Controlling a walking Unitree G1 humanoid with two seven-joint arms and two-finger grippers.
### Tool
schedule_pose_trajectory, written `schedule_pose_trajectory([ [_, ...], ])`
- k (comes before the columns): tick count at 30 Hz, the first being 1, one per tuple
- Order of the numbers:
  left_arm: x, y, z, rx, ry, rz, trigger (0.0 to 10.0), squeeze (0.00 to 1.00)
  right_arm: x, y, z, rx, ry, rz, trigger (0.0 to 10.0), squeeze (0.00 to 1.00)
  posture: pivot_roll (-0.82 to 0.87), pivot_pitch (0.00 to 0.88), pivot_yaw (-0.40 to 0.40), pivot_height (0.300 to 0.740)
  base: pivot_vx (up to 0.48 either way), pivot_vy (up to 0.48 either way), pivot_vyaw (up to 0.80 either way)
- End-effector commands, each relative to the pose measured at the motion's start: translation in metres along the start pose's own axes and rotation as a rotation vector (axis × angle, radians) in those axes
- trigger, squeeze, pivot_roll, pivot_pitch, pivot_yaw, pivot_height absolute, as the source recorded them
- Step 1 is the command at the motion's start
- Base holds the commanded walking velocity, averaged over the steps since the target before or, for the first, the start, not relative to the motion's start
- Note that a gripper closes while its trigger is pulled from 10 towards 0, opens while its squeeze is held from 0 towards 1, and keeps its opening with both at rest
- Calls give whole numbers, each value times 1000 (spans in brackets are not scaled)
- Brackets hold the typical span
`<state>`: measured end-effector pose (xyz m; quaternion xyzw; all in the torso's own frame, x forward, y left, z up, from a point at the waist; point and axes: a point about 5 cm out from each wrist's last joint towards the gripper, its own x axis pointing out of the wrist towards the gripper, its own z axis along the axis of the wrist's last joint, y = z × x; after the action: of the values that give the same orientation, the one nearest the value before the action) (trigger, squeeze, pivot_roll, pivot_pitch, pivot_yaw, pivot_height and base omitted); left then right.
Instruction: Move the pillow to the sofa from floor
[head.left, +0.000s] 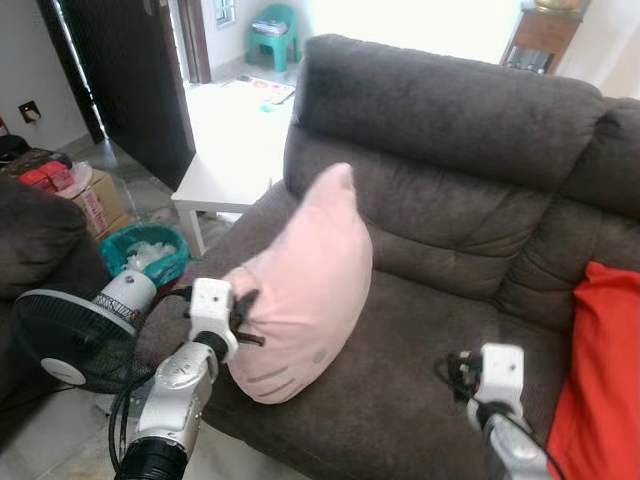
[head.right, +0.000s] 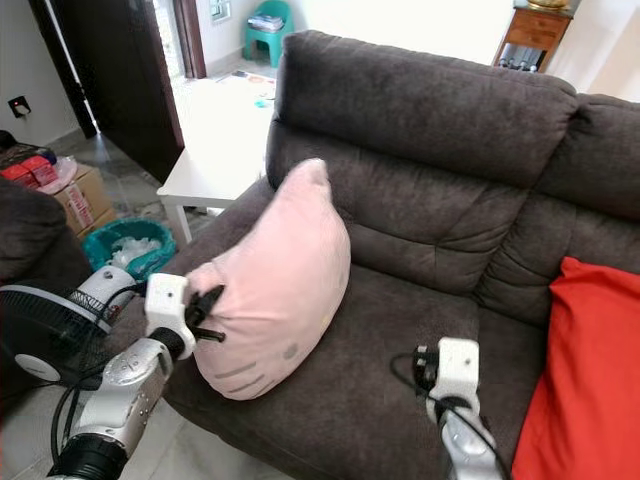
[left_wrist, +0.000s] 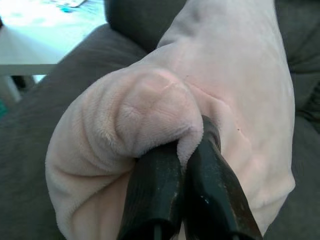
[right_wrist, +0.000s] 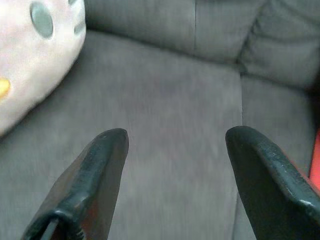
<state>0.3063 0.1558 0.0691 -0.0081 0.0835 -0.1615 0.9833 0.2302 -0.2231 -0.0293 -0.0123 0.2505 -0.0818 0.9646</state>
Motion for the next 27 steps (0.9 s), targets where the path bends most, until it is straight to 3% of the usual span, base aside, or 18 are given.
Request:
schedule_pose_trajectory([
  [1,-2,1,-11,15,72,-31,10000,0,-1,-1,-5,-15,13,-5,10000,0,92,9,-82,740,0,0,0],
  [3,-5,-5,-15,93,133,-195,10000,0,-7,1,-24,-28,95,3,10000,0,95,5,-83,740,0,0,0],
  [8,-16,-13,-20,149,211,-392,10000,0,-12,-1,-39,-27,148,4,10000,0,96,1,-87,740,0,0,0],
  [13,-25,-25,-21,172,255,-540,10000,0,-16,-5,-49,-30,197,7,10000,0,98,1,-90,740,0,0,0],
  [15,-26,-25,-22,197,266,-542,10000,0,-18,-8,-52,-26,214,5,10000,0,98,1,-90,740,0,0,0],
  [18,-22,-18,-21,213,243,-473,10000,0,-20,-12,-56,-27,233,5,10000,0,96,4,-92,740,0,0,0],
  [23,-16,20,-16,249,187,-139,10000,0,-21,-15,-58,-24,247,9,10000,0,94,9,-92,740,0,0,0],
  [25,-19,47,-16,219,185,90,10000,0,-23,-16,-62,-26,264,6,10000,0,95,10,-93,740,0,0,0],
  [27,-22,57,-15,186,171,176,10000,0,-24,-16,-64,-25,272,5,10000,0,94,12,-93,740,0,0,0],
])
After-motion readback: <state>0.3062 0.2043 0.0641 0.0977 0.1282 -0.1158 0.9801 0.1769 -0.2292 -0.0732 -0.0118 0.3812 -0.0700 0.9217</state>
